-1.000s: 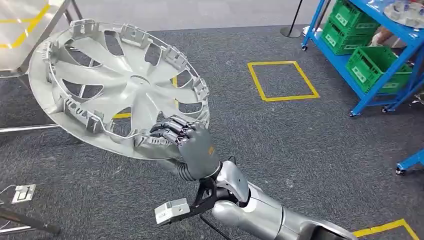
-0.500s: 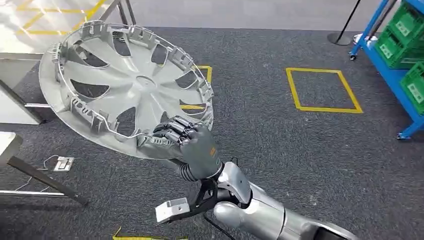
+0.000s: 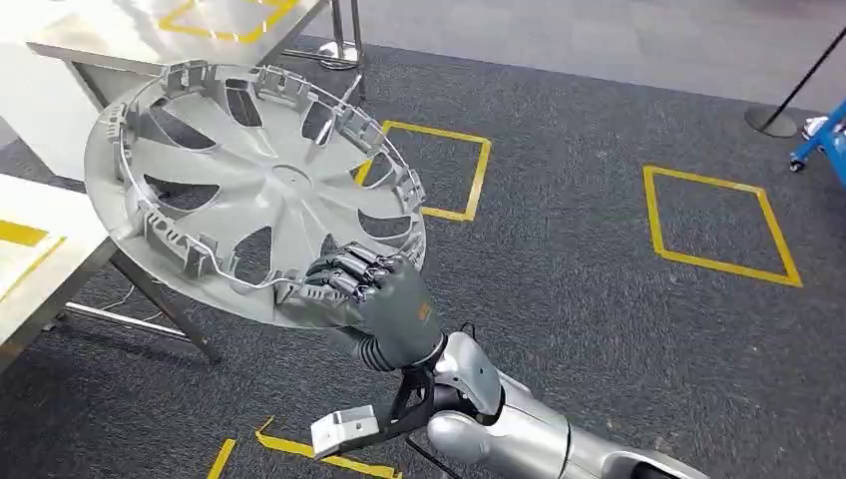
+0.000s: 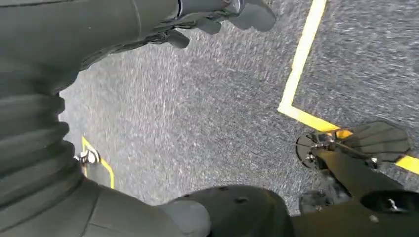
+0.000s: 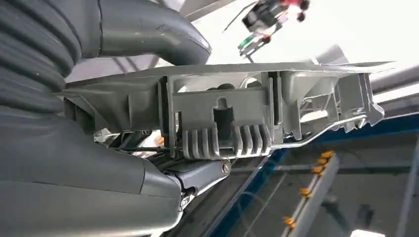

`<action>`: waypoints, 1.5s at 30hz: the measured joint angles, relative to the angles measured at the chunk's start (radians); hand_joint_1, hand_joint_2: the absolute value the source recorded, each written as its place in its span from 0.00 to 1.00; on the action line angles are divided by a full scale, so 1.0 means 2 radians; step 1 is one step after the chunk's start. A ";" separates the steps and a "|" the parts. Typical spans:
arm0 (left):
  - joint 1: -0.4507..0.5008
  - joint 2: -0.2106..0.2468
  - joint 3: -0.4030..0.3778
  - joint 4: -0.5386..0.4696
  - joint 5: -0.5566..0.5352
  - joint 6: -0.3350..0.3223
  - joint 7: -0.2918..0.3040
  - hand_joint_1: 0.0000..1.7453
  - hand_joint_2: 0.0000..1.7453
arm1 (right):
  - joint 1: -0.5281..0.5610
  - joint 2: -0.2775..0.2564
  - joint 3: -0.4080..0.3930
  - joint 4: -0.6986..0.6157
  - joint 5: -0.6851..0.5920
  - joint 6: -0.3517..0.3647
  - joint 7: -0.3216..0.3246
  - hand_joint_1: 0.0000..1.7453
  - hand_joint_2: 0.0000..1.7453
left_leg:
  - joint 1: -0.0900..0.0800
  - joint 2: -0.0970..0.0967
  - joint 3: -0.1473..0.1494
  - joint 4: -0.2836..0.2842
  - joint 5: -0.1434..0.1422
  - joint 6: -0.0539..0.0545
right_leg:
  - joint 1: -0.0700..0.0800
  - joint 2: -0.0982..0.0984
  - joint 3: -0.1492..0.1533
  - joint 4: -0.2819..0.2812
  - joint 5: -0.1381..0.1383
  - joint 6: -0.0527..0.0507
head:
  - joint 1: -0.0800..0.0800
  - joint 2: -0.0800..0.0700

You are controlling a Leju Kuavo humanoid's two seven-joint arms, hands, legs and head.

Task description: Take the parts from the cabinet and place them on the table.

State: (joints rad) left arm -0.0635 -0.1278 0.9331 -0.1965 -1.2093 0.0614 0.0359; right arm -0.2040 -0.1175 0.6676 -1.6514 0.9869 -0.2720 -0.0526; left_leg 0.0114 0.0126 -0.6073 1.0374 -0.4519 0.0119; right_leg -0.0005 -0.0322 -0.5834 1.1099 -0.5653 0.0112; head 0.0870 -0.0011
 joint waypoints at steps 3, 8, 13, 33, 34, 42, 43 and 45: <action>-0.003 -0.001 0.000 0.000 -0.003 0.000 -0.001 0.00 1.00 | 0.003 -0.001 -0.001 0.000 0.000 0.000 0.000 1.00 1.00 | 0.000 -0.022 -0.004 0.001 0.002 0.002 | -0.003 0.012 -0.053 0.111 -0.045 0.004 | 0.001 0.000; -0.002 -0.002 0.000 0.000 -0.004 0.000 -0.001 0.00 1.00 | 0.004 -0.001 -0.002 0.000 0.000 0.002 0.000 1.00 1.00 | 0.003 -0.060 -0.006 0.002 0.008 -0.006 | -0.009 0.047 0.013 -0.031 0.030 0.000 | 0.001 0.000; 0.002 -0.002 0.000 0.001 -0.006 0.000 -0.001 0.00 1.00 | 0.003 -0.001 -0.002 0.000 0.000 0.004 0.000 1.00 1.00 | 0.004 -0.085 -0.018 -0.005 0.018 -0.027 | -0.006 0.035 0.015 -0.042 0.033 -0.012 | 0.000 0.000; -0.004 -0.001 0.000 0.000 -0.009 -0.002 -0.006 0.00 1.00 | 0.012 -0.002 -0.010 -0.006 0.004 0.001 -0.001 1.00 1.00 | 0.000 -0.017 -0.006 0.002 0.003 0.005 | -0.003 0.011 -0.047 0.093 -0.039 0.008 | -0.001 0.000; -0.004 -0.001 0.000 0.000 -0.009 -0.003 -0.005 0.00 1.00 | 0.013 -0.002 -0.010 -0.006 0.004 0.002 0.000 1.00 1.00 | 0.000 -0.024 -0.007 0.003 0.004 0.004 | -0.003 0.012 -0.058 0.115 -0.041 0.007 | -0.001 0.000; -0.002 -0.001 0.000 0.001 -0.005 -0.014 -0.005 0.00 1.00 | 0.012 -0.002 -0.010 -0.006 0.003 0.002 -0.001 1.00 1.00 | 0.002 -0.071 -0.015 -0.001 0.017 -0.015 | -0.002 0.040 0.014 -0.037 0.028 -0.004 | -0.001 0.000; 0.000 -0.001 0.000 0.001 -0.005 -0.014 -0.004 0.00 1.00 | 0.011 -0.002 -0.010 -0.006 0.002 0.002 -0.001 1.00 1.00 | 0.002 -0.076 -0.016 -0.003 0.020 -0.019 | -0.001 0.036 0.014 -0.039 0.031 -0.008 | -0.001 0.000; 0.002 0.000 0.000 0.001 -0.005 -0.013 -0.002 0.00 1.00 | 0.011 -0.002 -0.010 -0.006 0.001 0.002 -0.001 1.00 1.00 | -0.001 -0.041 -0.024 0.011 0.008 -0.021 | -0.005 0.023 0.017 -0.046 0.037 -0.017 | -0.003 0.000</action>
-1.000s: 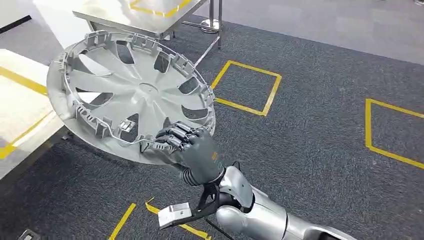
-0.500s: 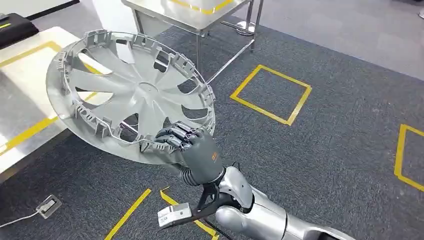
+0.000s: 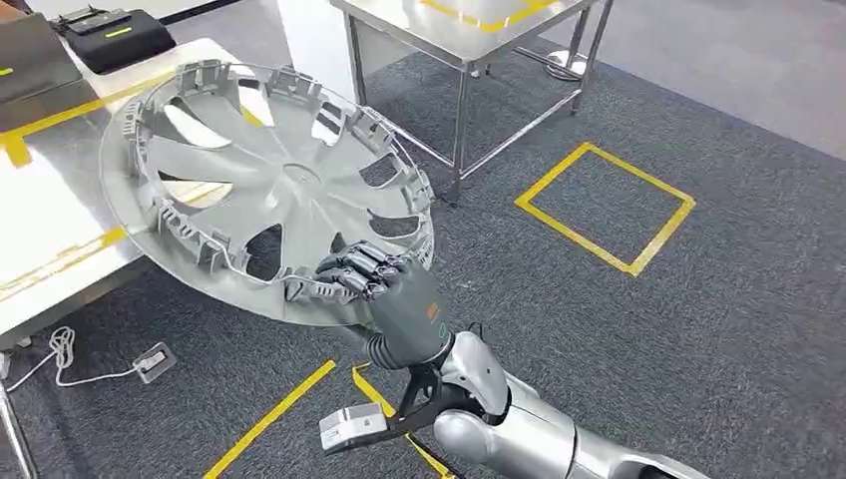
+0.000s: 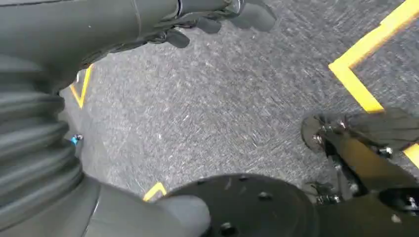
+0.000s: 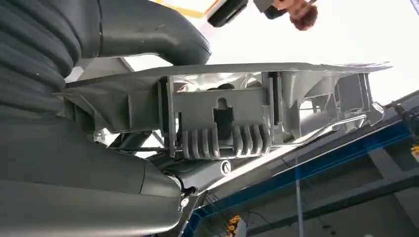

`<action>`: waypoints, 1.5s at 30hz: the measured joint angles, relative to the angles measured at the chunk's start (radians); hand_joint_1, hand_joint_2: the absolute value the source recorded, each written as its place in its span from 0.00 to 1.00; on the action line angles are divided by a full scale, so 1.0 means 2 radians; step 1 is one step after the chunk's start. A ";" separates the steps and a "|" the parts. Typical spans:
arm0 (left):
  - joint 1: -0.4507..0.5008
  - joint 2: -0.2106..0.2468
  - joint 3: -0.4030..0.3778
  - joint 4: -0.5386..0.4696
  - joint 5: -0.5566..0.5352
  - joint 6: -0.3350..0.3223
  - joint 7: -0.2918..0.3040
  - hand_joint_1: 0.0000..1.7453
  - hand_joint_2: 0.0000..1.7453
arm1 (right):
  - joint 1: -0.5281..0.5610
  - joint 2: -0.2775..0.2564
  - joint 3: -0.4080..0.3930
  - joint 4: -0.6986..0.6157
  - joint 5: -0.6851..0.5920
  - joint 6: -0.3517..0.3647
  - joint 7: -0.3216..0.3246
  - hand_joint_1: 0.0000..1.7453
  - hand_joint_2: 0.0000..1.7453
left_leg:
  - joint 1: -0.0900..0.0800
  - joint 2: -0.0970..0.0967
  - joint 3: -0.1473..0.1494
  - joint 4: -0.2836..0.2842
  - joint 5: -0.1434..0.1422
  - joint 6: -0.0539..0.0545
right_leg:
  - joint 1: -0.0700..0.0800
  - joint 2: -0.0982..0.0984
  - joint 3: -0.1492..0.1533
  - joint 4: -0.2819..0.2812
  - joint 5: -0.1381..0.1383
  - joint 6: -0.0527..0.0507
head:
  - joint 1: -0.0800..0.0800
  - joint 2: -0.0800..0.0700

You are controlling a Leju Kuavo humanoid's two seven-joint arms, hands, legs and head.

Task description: Take the parts from the cabinet and place them on the table.

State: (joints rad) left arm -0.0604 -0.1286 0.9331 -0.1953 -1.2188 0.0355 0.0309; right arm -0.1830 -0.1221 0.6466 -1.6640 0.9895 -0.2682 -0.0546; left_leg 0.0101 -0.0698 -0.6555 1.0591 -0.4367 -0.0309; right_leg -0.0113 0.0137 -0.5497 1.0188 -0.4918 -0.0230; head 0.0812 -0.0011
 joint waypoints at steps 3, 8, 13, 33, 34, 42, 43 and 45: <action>-0.003 0.002 0.000 0.000 0.000 -0.001 0.000 0.00 1.00 | 0.001 0.000 0.000 0.000 0.000 -0.001 0.000 1.00 1.00 | 0.000 0.027 -0.044 0.107 -0.061 -0.006 | 0.002 -0.021 -0.002 0.000 0.000 -0.005 | -0.002 0.000; -0.003 0.004 0.000 0.000 0.002 -0.005 0.003 0.00 1.00 | 0.004 0.000 0.000 0.000 0.000 -0.001 -0.001 1.00 1.00 | 0.000 0.046 0.011 0.032 -0.016 -0.007 | 0.002 -0.052 -0.003 0.005 -0.002 -0.001 | -0.002 0.000; -0.004 0.004 0.000 0.000 0.002 -0.005 0.007 0.00 1.00 | 0.004 0.000 -0.002 0.000 0.001 -0.003 -0.004 1.00 1.00 | -0.007 0.052 0.023 -0.003 -0.015 0.015 | 0.008 -0.074 -0.004 0.009 -0.005 0.011 | -0.001 0.000; -0.005 0.001 0.000 0.000 0.001 -0.002 0.011 0.00 1.00 | 0.002 0.001 -0.007 0.000 -0.009 -0.006 -0.009 1.00 1.00 | -0.002 0.025 -0.036 0.088 -0.053 -0.003 | 0.000 -0.006 -0.003 0.001 0.000 -0.002 | -0.002 0.000; -0.005 0.001 0.000 0.000 0.001 -0.002 0.011 0.00 1.00 | 0.003 0.001 -0.007 0.000 -0.013 -0.009 -0.011 1.00 1.00 | -0.002 0.028 -0.051 0.123 -0.067 -0.005 | 0.001 -0.011 -0.003 0.001 0.000 -0.002 | -0.002 0.000; -0.006 0.001 0.000 0.000 -0.002 0.001 0.014 0.00 1.00 | 0.001 0.001 -0.009 0.000 -0.019 -0.021 -0.017 1.00 1.00 | -0.002 0.036 0.030 -0.008 -0.015 0.006 | 0.008 -0.023 -0.009 0.012 -0.004 0.002 | -0.002 0.000; -0.005 0.001 0.000 0.000 -0.003 0.001 0.014 0.00 1.00 | 0.001 0.001 -0.009 0.000 -0.019 -0.021 -0.017 1.00 1.00 | -0.002 0.036 0.030 -0.008 -0.015 0.007 | 0.008 -0.022 -0.009 0.011 -0.003 -0.001 | -0.002 0.000; -0.005 0.001 0.000 0.000 -0.003 0.001 0.014 0.00 1.00 | 0.001 0.001 -0.009 0.000 -0.019 -0.021 -0.017 1.00 1.00 | -0.003 0.035 0.029 -0.008 -0.015 0.010 | 0.007 -0.022 -0.008 0.007 -0.001 0.002 | -0.002 0.000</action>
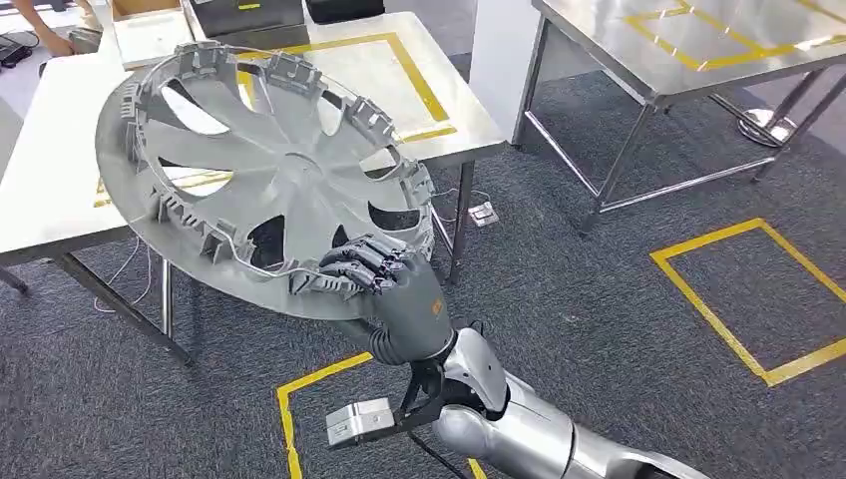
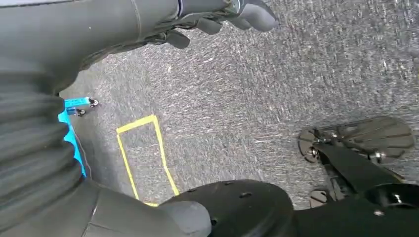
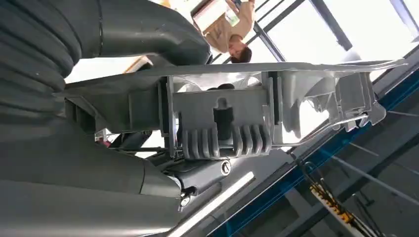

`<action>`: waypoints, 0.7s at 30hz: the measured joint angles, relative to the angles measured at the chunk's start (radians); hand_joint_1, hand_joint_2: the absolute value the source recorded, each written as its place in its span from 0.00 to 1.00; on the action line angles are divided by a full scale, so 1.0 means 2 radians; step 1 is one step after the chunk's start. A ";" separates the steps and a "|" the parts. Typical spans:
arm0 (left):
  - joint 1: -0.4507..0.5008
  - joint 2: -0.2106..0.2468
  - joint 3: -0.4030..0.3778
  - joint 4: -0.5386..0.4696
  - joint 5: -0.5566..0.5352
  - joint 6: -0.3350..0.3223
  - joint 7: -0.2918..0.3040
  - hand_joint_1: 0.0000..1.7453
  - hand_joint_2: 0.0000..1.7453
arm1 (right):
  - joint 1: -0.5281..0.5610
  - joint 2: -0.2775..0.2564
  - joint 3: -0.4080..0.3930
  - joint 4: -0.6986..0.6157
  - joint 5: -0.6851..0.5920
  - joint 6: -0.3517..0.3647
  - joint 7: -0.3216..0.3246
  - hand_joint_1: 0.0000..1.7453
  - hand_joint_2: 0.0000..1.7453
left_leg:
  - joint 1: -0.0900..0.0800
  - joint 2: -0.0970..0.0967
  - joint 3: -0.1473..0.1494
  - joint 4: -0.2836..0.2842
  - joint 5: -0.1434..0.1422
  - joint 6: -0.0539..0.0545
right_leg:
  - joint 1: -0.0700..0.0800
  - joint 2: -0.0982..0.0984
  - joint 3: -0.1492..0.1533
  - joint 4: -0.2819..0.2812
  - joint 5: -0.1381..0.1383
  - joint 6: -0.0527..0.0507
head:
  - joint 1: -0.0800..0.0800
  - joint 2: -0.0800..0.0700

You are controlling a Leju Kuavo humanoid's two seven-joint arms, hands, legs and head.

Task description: Take the parts from the cabinet and place them on the table.

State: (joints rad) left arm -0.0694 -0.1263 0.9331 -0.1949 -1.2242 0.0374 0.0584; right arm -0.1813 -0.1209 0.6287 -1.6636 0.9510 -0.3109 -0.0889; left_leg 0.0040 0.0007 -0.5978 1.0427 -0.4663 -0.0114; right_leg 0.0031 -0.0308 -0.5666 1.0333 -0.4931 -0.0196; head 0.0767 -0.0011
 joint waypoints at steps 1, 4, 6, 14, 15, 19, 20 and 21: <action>0.000 0.000 0.000 0.000 0.000 0.000 0.000 0.00 1.00 | 0.000 0.000 0.000 0.000 0.000 0.000 0.000 1.00 1.00 | 0.000 0.000 -0.001 0.000 0.000 0.001 | 0.000 0.000 0.000 -0.002 0.001 0.003 | 0.000 0.000; -0.001 -0.001 0.000 0.000 -0.001 0.000 0.000 0.00 1.00 | -0.003 0.000 -0.001 0.000 0.000 0.000 0.000 1.00 1.00 | 0.004 0.000 0.004 -0.011 0.005 0.015 | -0.002 0.005 0.000 -0.003 0.001 0.018 | 0.001 0.000; -0.003 -0.001 0.000 0.000 -0.001 -0.001 0.000 0.00 1.00 | -0.005 0.000 -0.001 0.000 0.000 -0.001 0.000 1.00 1.00 | 0.005 0.000 0.003 -0.013 0.008 0.018 | -0.004 0.011 -0.027 0.053 -0.034 0.019 | 0.006 0.000; -0.002 0.002 0.000 -0.001 -0.003 -0.002 0.000 0.00 1.00 | -0.005 0.000 0.000 0.004 0.000 -0.001 0.000 1.00 1.00 | 0.012 -0.010 -0.002 0.001 0.000 -0.004 | -0.016 0.018 -0.007 0.008 -0.005 0.035 | 0.008 0.000; -0.002 0.002 0.000 -0.001 -0.003 -0.002 0.000 0.00 1.00 | -0.005 0.000 0.000 0.004 0.000 -0.002 -0.001 1.00 1.00 | 0.010 -0.011 -0.003 0.003 -0.001 -0.008 | -0.016 0.019 -0.008 0.007 -0.002 0.026 | 0.008 0.000; -0.001 0.002 0.000 -0.001 -0.001 -0.002 0.000 0.00 1.00 | -0.004 0.000 -0.001 0.004 -0.001 -0.003 0.001 1.00 1.00 | 0.013 -0.010 -0.001 -0.002 -0.001 -0.020 | -0.016 0.017 -0.005 0.006 -0.001 0.009 | 0.007 0.000; -0.001 0.002 0.000 -0.001 -0.001 -0.002 0.000 0.00 1.00 | -0.004 0.000 -0.001 0.004 -0.001 -0.003 0.000 1.00 1.00 | 0.013 -0.005 -0.007 0.014 -0.011 -0.020 | -0.015 0.017 -0.003 0.006 -0.003 0.006 | 0.005 0.000; -0.002 0.002 0.000 -0.001 -0.001 -0.002 0.000 0.00 1.00 | -0.004 0.000 -0.001 0.004 -0.001 -0.004 0.000 1.00 1.00 | 0.012 -0.005 -0.022 0.044 -0.025 -0.019 | -0.015 0.016 -0.002 0.006 -0.003 0.003 | 0.004 0.000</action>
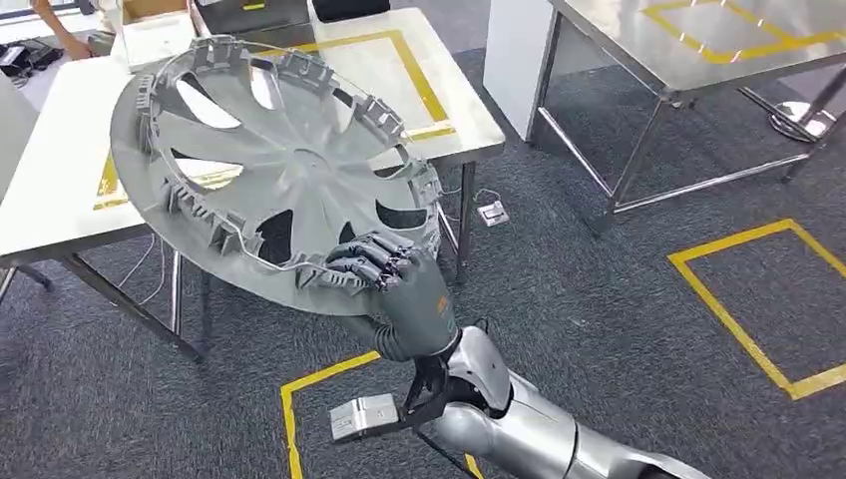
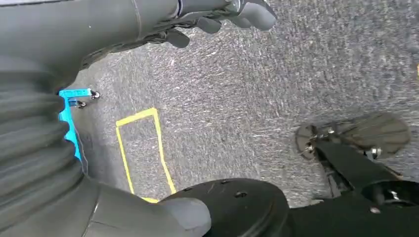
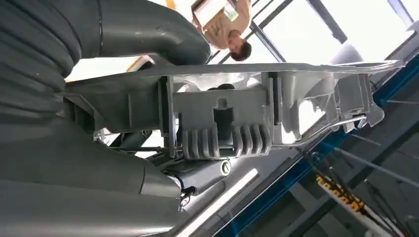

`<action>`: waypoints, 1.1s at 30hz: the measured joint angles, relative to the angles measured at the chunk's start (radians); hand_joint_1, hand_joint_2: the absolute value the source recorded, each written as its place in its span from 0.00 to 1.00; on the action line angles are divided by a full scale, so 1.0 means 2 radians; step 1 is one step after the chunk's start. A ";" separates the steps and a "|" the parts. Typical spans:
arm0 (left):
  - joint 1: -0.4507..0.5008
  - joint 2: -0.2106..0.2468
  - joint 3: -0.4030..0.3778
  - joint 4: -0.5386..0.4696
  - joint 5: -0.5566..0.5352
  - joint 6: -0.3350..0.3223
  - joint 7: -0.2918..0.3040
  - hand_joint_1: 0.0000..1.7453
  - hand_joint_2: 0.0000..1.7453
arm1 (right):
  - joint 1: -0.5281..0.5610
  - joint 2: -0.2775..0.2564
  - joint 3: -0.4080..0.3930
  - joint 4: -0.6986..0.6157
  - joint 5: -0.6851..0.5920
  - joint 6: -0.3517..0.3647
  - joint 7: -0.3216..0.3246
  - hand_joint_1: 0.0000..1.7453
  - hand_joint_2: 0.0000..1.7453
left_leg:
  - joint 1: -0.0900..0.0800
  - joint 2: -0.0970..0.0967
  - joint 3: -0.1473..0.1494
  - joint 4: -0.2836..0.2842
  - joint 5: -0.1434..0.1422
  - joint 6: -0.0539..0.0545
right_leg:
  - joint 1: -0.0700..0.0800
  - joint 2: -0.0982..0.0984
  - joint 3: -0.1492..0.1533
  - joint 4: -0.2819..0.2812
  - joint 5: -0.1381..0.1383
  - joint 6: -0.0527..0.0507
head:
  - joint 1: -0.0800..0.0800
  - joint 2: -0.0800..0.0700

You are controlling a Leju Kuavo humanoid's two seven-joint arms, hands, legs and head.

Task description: Take the parts from the cabinet and place them on the table.

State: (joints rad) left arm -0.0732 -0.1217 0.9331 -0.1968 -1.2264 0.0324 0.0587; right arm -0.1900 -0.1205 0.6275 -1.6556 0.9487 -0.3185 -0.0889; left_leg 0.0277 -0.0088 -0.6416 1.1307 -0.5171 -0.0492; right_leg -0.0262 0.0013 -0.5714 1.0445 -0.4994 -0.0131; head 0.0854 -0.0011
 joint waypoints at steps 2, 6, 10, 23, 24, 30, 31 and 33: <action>0.001 0.000 0.000 0.000 0.000 0.000 0.000 0.00 1.00 | 0.000 0.000 0.000 0.000 0.000 -0.001 0.000 1.00 1.00 | -0.003 0.000 -0.043 0.080 -0.028 0.002 | 0.004 -0.001 0.002 0.000 -0.003 -0.004 | 0.000 0.000; 0.002 0.000 0.000 0.000 0.001 0.000 0.000 0.00 1.00 | 0.001 0.000 0.000 0.003 -0.001 -0.002 0.000 1.00 1.00 | -0.010 0.000 -0.034 0.037 0.026 0.016 | 0.011 0.000 0.013 0.000 -0.012 -0.009 | 0.000 0.000; 0.000 0.001 0.000 0.000 0.002 0.000 0.000 0.00 1.00 | -0.001 0.000 0.000 0.004 -0.002 -0.004 0.000 1.00 1.00 | -0.019 0.002 0.003 -0.039 0.038 0.028 | 0.013 -0.001 0.018 -0.002 -0.019 0.000 | 0.000 0.000; 0.002 -0.001 0.001 0.001 0.004 -0.002 -0.004 0.00 1.00 | 0.000 0.000 0.000 0.006 -0.002 -0.005 0.000 1.00 1.00 | -0.009 -0.003 0.038 -0.046 0.012 0.028 | 0.000 0.000 -0.029 0.008 0.028 0.025 | 0.001 0.000; 0.001 -0.001 0.001 0.001 0.004 -0.002 -0.005 0.00 1.00 | -0.001 0.000 0.000 0.007 -0.002 -0.005 -0.001 1.00 1.00 | -0.010 -0.005 0.038 -0.044 0.010 0.024 | 0.006 0.000 -0.029 0.000 0.006 0.020 | 0.001 0.000; 0.000 0.000 0.001 0.001 0.004 -0.002 -0.005 0.00 1.00 | -0.001 0.000 0.000 0.008 -0.003 -0.006 0.000 1.00 1.00 | -0.009 0.000 0.026 -0.006 -0.005 0.008 | 0.004 0.000 -0.011 0.000 0.010 -0.006 | -0.005 0.000; -0.001 0.000 0.001 0.001 0.004 -0.002 -0.005 0.00 1.00 | -0.001 0.001 0.000 0.008 -0.003 -0.006 0.000 1.00 1.00 | -0.009 0.000 0.006 0.027 -0.017 0.006 | 0.005 0.000 -0.008 0.000 0.007 -0.007 | -0.005 0.000; 0.000 0.000 0.001 0.000 0.004 -0.002 -0.005 0.00 1.00 | -0.001 0.001 0.000 0.008 -0.002 -0.006 0.000 1.00 1.00 | -0.009 0.000 -0.040 0.098 -0.044 0.004 | 0.006 0.000 -0.002 0.000 0.000 -0.010 | -0.005 0.000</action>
State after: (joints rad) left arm -0.0727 -0.1210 0.9358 -0.1961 -1.2184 0.0282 0.0488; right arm -0.1916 -0.1194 0.6275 -1.6392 0.9442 -0.3304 -0.0896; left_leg 0.0094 -0.0086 -0.7220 1.3262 -0.6042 -0.0410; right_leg -0.0143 0.0007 -0.5755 1.0448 -0.4999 -0.0322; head 0.0759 -0.0011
